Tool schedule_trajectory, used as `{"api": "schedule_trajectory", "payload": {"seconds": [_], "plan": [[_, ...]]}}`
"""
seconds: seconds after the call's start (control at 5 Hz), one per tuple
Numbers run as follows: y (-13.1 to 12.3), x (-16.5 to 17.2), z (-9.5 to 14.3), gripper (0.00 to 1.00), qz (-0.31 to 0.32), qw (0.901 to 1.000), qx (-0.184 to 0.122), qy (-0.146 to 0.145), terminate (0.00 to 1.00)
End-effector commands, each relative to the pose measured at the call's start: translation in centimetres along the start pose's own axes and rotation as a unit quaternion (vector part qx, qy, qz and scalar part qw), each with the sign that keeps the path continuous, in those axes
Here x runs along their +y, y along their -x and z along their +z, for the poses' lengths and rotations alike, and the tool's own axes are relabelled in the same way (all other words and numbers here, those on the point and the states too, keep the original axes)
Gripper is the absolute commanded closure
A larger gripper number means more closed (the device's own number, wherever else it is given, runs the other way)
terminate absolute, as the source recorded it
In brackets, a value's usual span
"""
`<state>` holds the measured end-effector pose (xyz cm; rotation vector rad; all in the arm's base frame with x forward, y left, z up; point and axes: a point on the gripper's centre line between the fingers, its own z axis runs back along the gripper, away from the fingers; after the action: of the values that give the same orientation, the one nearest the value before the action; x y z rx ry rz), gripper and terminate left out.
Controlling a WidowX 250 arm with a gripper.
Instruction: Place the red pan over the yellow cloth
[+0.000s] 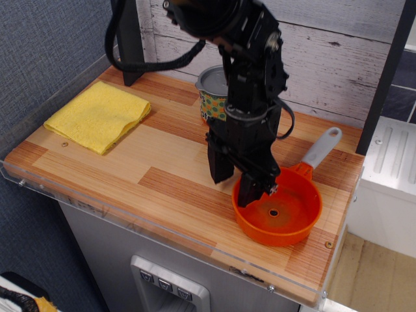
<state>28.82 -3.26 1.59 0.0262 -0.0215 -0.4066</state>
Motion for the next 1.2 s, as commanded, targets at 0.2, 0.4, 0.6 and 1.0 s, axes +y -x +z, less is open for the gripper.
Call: {"api": "schedule_trajectory", "payload": {"seconds": [0.2,0.4,0.6,1.0], "plan": [[-0.1,-0.3,1.5,1.0,-0.003,0.9993,-0.038,0.002,0.0],[0.3,0.1,3.3,1.0,0.012,0.9983,-0.056,0.003,0.0],[1.2,0.9,5.4,1.0,0.031,0.9971,-0.067,0.019,0.0],[4.8,5.9,9.0,1.0,0.118,0.9911,-0.061,0.011,0.0]]}}
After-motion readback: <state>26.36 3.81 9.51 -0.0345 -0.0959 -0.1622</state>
